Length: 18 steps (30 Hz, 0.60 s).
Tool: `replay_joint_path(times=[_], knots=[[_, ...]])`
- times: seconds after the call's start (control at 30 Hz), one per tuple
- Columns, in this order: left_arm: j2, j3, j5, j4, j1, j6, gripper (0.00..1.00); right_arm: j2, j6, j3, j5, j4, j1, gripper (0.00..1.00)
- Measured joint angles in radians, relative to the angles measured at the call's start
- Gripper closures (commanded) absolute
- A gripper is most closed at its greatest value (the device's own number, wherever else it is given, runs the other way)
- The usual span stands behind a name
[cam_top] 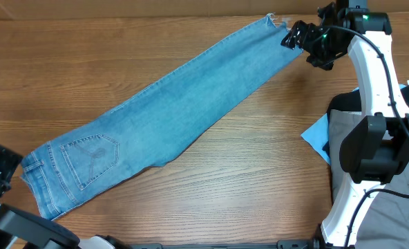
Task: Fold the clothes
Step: 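Move the left gripper along the waist end and regrasp near the back pocket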
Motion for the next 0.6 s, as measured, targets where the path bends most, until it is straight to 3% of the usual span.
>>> replay_joint_path(times=[0.2, 0.5, 0.57, 0.6], knots=[[0.087, 0.0, -0.015, -0.024, -0.053, 0.009, 0.3, 0.0, -0.003, 0.0, 0.004, -0.09, 0.0, 0.02], [0.193, -0.009, -0.029, -0.101, -0.053, -0.007, 0.37, 0.0, -0.005, 0.0, 0.057, -0.183, 0.0, 0.0], [0.197, -0.025, -0.029, -0.092, -0.053, -0.007, 0.44, 0.0, -0.005, 0.0, 0.063, -0.189, 0.0, 0.0], [0.197, -0.036, -0.029, -0.084, -0.053, -0.01, 0.56, 0.0, -0.005, 0.0, 0.064, -0.192, 0.0, 0.0]])
